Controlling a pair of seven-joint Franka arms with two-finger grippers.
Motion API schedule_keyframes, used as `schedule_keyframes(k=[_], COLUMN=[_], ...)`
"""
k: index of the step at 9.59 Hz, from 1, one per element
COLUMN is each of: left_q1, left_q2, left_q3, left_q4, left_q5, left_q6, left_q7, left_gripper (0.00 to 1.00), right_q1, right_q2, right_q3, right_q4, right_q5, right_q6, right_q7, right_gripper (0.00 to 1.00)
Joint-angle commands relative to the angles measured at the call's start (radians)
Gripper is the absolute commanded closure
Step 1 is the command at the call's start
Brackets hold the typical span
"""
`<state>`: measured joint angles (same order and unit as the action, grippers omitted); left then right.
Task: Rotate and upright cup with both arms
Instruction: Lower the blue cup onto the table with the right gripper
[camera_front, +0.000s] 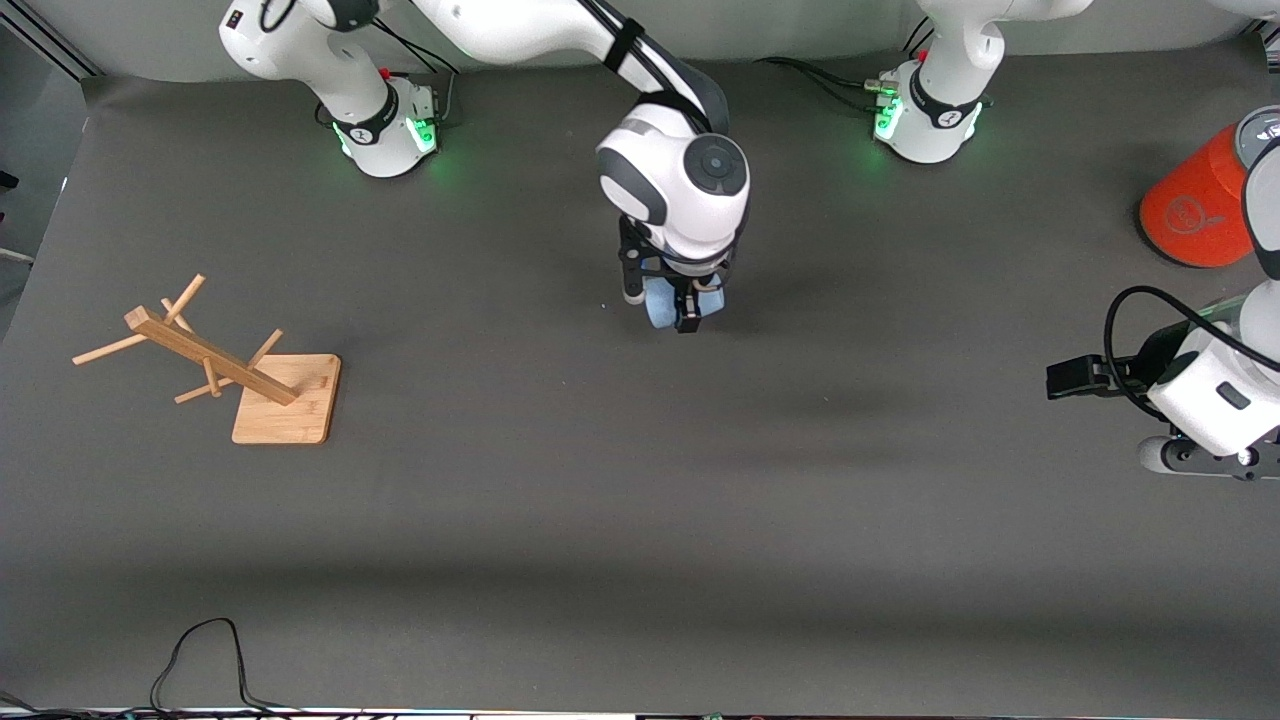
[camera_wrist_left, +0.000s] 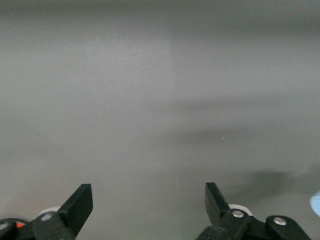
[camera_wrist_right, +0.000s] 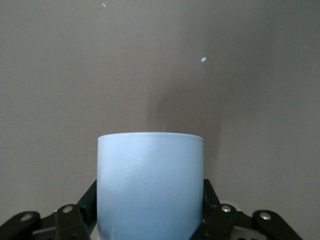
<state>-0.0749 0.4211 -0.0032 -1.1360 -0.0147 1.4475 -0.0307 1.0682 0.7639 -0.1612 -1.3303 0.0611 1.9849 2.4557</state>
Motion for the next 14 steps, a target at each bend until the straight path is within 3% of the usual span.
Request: schedule_keyframes(k=[1,4,7,8,9,10,13,14], left_q1=[-0.008,-0.006,-0.006,-0.006,-0.006,-0.005,-0.003,-0.002], left_q2=[-0.004,-0.004,-0.004,-0.004,-0.004,-0.004,-0.004,-0.004], left_q3=[0.006,0.006,0.006,0.006,0.006,0.006,0.006,0.006], left_q4=[0.009,0.009,0.009,0.009,0.009,0.007,0.007,0.007], left_q5=[0.004,0.004,0.004,0.004,0.004,0.004,0.004,0.004], left_q6=[-0.018,-0.018,-0.018,-0.018,-0.018,-0.018,-0.018,-0.018], left_q7=[0.008,0.008,0.008,0.008,0.008,0.008,0.009,0.009], left_gripper=[0.00,0.00,0.00,0.00,0.00,0.00,0.00,0.00], right_q1=[0.021,0.029,0.027,0.027,0.024,0.018,-0.014,-0.066], right_q2=[0.083,0.178,0.189,0.189,0.187,0.186,0.125,0.073], right_q3=[-0.015,-0.015,-0.014,-0.014,-0.014,-0.014,0.014,0.081], right_q4=[0.049,0.089,0.094,0.095,0.097,0.111,0.115,0.111], right_q5=[-0.007,-0.102,-0.112,-0.112,-0.112,-0.112,-0.101,-0.101], right_q6=[0.043,0.061,0.065,0.065,0.065,0.061,0.034,-0.030], right_q7=[0.089,0.211,0.220,0.220,0.215,0.206,0.201,0.172], right_gripper=[0.44,0.43,0.43,0.35,0.10,0.00,0.00,0.00])
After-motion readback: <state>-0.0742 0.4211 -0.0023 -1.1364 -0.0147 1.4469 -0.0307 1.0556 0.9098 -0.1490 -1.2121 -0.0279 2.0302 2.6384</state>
